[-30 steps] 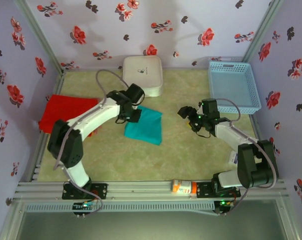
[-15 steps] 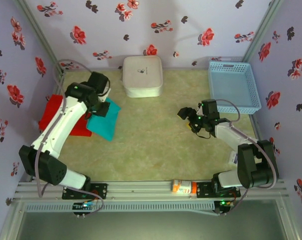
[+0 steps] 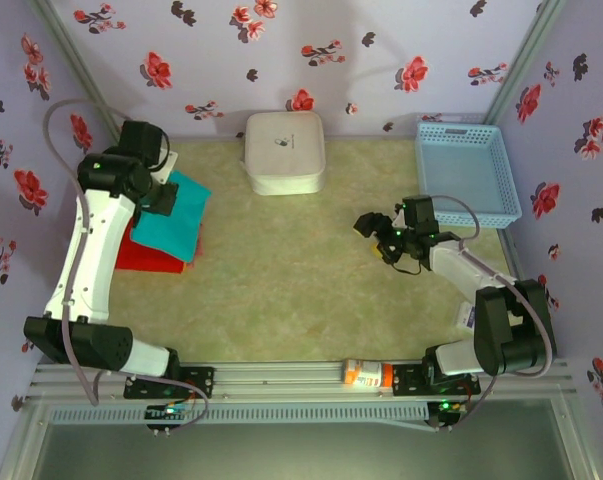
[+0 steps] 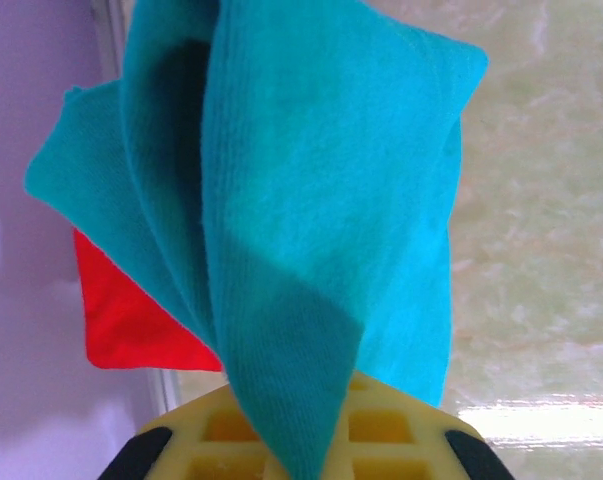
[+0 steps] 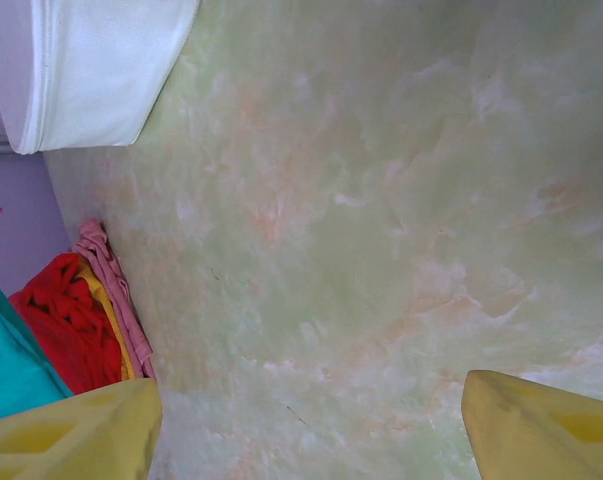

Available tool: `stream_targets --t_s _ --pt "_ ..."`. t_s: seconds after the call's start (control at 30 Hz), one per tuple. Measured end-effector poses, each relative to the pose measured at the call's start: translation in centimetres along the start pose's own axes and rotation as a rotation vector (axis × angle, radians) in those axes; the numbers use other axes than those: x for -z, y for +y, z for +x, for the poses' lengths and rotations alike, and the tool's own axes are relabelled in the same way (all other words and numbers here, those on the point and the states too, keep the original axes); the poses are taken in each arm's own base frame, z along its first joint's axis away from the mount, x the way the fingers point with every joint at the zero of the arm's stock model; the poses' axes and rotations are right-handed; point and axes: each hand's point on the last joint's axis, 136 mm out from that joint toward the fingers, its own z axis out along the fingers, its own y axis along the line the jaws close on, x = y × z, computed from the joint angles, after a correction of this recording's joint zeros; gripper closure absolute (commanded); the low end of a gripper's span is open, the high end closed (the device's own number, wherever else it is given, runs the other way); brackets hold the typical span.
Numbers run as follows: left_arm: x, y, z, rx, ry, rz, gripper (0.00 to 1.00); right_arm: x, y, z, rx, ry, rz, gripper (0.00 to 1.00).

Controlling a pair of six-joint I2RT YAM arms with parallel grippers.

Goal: Fold and stack the t-shirts

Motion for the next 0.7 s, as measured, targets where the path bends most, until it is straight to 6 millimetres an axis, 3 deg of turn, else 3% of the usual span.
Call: stream_targets --t_s 0.17,0.47,0.7 --pt "-1.4 1.2 0.1 0.012 0.038 -0.017 1.00 0.4 0.9 -0.4 0.020 0.001 -0.003 0.21" --pt "-4.2 2.0 -0.8 0.004 0.077 -0.041 1.00 0.3 0.5 -0.1 0.014 0.015 0.015 0.21" --pt "-6.8 5.1 0.2 0.036 0.154 -0.160 1.00 -0.2 -0.3 0.0 0.003 0.035 0.032 0.21"
